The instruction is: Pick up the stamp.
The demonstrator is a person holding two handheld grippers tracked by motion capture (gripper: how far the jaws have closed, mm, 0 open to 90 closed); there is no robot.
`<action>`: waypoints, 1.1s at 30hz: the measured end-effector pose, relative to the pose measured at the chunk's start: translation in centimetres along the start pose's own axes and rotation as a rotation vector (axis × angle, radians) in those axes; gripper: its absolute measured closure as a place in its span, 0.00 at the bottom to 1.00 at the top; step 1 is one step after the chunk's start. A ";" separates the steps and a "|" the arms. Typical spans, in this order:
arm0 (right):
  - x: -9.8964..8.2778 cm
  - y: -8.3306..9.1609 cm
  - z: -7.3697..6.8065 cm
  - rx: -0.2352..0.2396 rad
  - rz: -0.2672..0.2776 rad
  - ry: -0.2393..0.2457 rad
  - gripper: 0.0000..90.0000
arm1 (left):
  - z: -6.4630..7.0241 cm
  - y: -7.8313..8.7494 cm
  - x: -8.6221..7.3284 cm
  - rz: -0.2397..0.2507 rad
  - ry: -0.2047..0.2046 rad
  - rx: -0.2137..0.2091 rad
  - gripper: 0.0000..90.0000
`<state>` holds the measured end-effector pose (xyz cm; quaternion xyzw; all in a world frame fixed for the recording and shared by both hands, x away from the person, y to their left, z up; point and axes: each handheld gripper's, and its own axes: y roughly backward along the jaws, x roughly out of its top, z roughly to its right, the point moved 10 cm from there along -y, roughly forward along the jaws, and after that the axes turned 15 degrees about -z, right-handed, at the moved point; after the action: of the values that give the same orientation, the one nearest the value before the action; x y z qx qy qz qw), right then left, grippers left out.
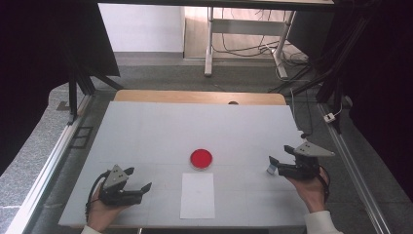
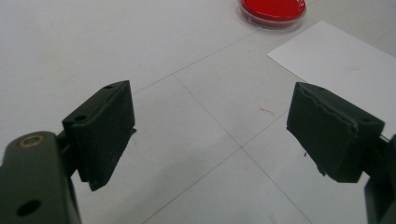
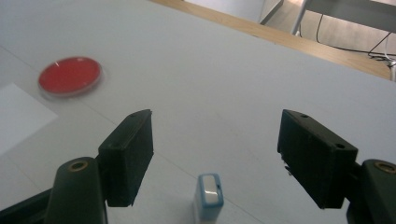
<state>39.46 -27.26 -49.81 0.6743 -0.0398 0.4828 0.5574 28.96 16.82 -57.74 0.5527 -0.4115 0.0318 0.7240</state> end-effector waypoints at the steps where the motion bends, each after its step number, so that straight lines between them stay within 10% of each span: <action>1: -0.3 -0.1 0.1 0.005 -0.015 0.005 0.30 | 0.0 0.0 0.0 -0.002 0.000 0.001 0.17; 33: -3.5 -3.2 0.2 0.058 -0.185 0.016 0.45 | 0.1 -0.4 -0.3 -0.020 -0.002 -0.006 0.17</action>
<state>39.64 -27.90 -54.54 0.6871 0.0410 0.4355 0.5801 28.96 16.72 -58.20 0.5546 -0.4069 0.0228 0.7255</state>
